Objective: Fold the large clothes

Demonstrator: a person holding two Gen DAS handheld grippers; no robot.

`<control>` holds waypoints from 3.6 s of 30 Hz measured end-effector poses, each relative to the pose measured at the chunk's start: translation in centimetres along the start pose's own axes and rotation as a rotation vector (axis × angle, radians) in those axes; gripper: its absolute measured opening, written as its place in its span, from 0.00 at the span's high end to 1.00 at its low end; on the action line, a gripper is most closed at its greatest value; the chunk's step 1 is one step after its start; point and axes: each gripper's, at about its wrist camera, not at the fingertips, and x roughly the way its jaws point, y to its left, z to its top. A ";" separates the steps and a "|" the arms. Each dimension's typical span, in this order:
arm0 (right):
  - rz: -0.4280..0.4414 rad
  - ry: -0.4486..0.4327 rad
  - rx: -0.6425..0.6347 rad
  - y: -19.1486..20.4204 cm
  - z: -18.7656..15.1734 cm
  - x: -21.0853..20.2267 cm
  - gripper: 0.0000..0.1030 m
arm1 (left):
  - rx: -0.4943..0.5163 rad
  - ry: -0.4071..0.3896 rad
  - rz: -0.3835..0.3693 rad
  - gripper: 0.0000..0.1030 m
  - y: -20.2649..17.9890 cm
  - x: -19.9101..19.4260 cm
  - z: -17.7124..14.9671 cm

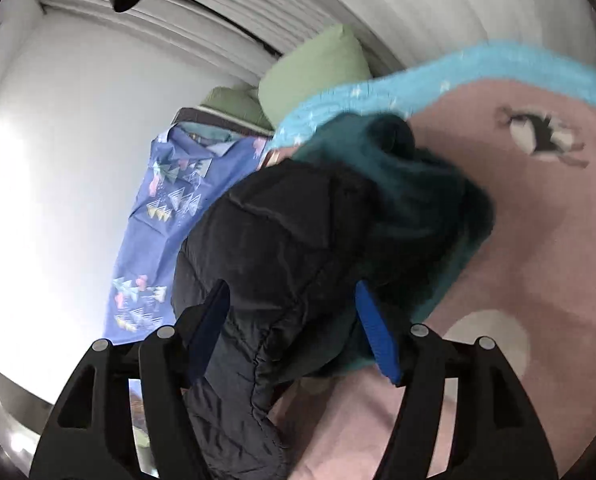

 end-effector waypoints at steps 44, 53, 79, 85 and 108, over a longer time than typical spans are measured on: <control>0.434 0.413 -1.246 19.9 -40.8 -2.7 0.56 | -0.185 -0.165 -0.211 0.95 6.6 -9.7 3.5; -0.023 0.347 -1.160 16.8 -37.1 6.4 0.56 | -0.244 -0.106 0.117 0.92 14.1 -8.9 1.2; -0.047 0.380 -1.164 13.9 -38.3 8.4 0.51 | 0.153 0.054 0.169 0.48 4.6 -3.7 -1.0; -0.015 0.367 -1.136 14.1 -37.4 7.2 0.49 | 0.069 0.020 0.196 0.42 6.8 -3.7 0.1; -0.028 0.499 -0.830 1.5 -30.5 -6.4 0.47 | -0.265 0.140 0.028 0.30 11.5 -19.0 -16.2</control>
